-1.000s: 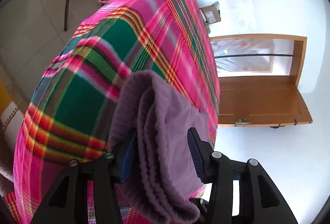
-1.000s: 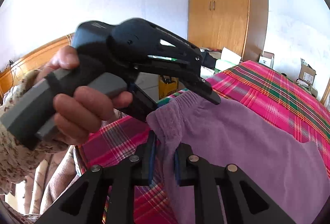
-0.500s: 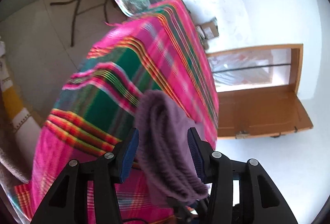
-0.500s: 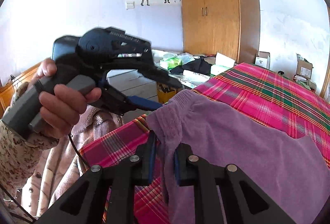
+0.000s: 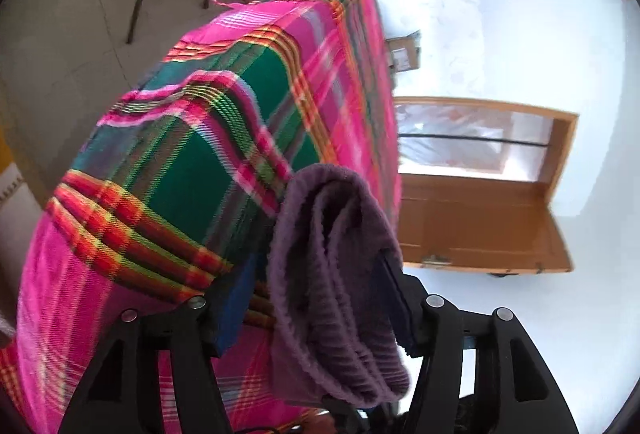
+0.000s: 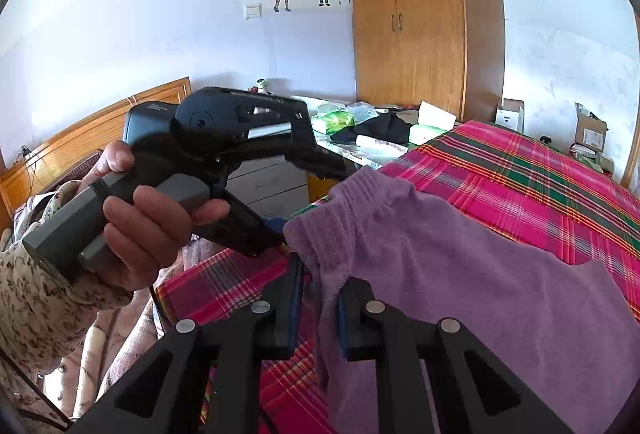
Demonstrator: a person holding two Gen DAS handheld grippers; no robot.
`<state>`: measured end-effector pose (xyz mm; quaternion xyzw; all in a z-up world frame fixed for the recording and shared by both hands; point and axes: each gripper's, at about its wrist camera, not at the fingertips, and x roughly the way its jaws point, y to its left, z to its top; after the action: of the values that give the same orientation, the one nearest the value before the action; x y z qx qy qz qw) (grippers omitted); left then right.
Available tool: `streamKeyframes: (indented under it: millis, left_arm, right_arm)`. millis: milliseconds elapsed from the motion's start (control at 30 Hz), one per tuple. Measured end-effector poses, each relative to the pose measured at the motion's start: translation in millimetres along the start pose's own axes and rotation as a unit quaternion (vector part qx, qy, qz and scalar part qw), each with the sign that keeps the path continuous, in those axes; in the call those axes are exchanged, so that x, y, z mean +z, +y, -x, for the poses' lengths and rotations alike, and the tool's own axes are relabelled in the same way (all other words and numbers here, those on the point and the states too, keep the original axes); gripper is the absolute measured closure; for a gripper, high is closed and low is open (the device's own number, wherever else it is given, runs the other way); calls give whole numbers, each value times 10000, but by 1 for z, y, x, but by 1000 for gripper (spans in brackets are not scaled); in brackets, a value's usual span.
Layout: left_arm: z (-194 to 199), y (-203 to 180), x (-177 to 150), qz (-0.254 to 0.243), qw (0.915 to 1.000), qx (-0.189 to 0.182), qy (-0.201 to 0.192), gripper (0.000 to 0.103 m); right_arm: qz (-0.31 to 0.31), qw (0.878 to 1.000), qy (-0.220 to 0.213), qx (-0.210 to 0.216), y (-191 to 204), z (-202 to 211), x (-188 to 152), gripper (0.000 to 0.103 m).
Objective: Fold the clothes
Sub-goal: 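Hold the folded bundle raised with the left gripper beside the right gripper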
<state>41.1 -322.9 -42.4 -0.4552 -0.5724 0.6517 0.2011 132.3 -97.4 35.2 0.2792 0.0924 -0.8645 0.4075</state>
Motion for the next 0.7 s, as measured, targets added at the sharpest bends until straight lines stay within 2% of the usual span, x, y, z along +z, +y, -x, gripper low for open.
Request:
streamKeyframes:
  millis: [167, 267, 433, 700]
  left_arm:
    - [8, 13, -1, 188, 9978, -622, -117, 39]
    - [7, 15, -2, 183, 9971, -738, -104, 39]
    - [3, 9, 0, 79, 9982, -588, 31, 39]
    - [-15, -7, 5, -194, 9993, -52, 326, 41]
  right_arm:
    - [26, 9999, 119, 74, 3, -5, -2, 88]
    - [90, 9996, 231, 104, 6, -10, -4, 88]
    - [168, 9992, 332, 135, 10, -18, -5, 88]
    - [226, 9988, 413, 138, 13, -23, -6, 88]
